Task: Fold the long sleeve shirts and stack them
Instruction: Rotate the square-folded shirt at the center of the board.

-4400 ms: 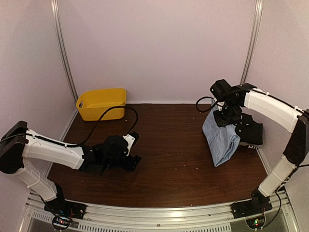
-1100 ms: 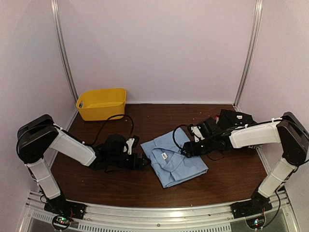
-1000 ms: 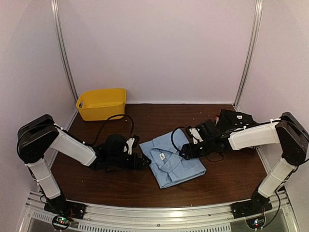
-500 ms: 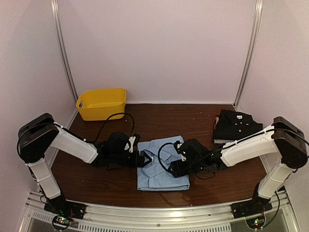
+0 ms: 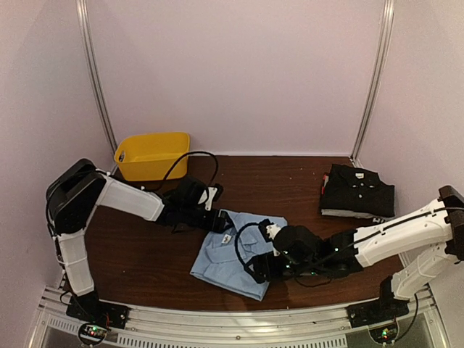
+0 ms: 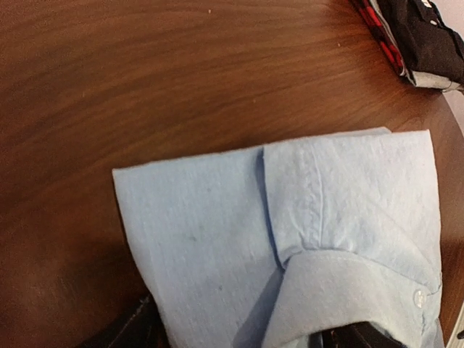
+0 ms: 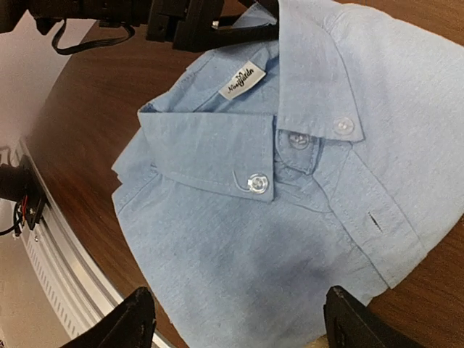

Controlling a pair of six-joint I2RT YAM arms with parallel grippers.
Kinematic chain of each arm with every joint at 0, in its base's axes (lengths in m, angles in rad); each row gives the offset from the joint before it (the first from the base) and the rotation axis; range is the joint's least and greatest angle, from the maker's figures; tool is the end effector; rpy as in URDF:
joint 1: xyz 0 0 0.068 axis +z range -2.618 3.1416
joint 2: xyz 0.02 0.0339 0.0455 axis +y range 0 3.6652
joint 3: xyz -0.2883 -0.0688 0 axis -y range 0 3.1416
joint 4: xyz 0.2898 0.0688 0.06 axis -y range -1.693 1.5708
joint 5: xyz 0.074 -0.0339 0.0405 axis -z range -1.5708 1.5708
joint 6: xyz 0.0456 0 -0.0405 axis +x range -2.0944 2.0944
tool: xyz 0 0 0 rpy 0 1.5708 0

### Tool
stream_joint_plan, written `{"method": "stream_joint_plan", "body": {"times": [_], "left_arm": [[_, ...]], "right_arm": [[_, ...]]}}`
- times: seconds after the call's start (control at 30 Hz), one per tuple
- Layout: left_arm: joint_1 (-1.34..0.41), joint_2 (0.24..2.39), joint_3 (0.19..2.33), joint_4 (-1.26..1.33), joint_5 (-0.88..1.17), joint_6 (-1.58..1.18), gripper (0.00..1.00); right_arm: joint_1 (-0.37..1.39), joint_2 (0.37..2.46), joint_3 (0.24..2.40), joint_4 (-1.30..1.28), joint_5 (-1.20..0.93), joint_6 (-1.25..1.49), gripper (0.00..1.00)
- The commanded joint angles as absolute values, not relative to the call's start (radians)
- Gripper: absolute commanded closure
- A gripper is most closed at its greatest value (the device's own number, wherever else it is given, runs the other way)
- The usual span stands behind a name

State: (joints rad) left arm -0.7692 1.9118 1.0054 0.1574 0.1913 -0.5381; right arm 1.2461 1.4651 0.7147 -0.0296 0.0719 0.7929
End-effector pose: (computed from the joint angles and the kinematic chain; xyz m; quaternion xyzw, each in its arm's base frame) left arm 0.3024 -0.3048 0.1132 0.1431 0.9021 -0.3113 0.2624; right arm 0.1076 0.3093 0.1624 -0.1937 0.9018 0.3105 0.2299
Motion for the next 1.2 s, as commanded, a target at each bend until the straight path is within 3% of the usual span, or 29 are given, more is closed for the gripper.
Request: {"method": "stream_joint_plan", "body": {"times": [0.0, 0.37, 0.8, 1.17], "left_arm": [[-0.719, 1.947, 1.109, 0.105, 0.223, -0.413, 0.22], [-0.707, 1.793, 1.034, 0.128, 0.203, -0.393, 0.19], [-0.727, 1.674, 0.862, 0.146, 0.195, -0.458, 0.2], [-0.881, 1.531, 0.653, 0.187, 0.098, -0.62, 0.2]], "right_arm": [[1.228, 1.347, 0.705, -0.115, 0.175, 0.775, 0.18], [0.899, 1.4, 0.887, -0.295, 0.084, 0.453, 0.09], [0.661, 1.82, 1.245, -0.342, -0.215, 0.226, 0.09], [0.574, 1.982, 1.265, -0.33, -0.536, 0.149, 0.15]]}}
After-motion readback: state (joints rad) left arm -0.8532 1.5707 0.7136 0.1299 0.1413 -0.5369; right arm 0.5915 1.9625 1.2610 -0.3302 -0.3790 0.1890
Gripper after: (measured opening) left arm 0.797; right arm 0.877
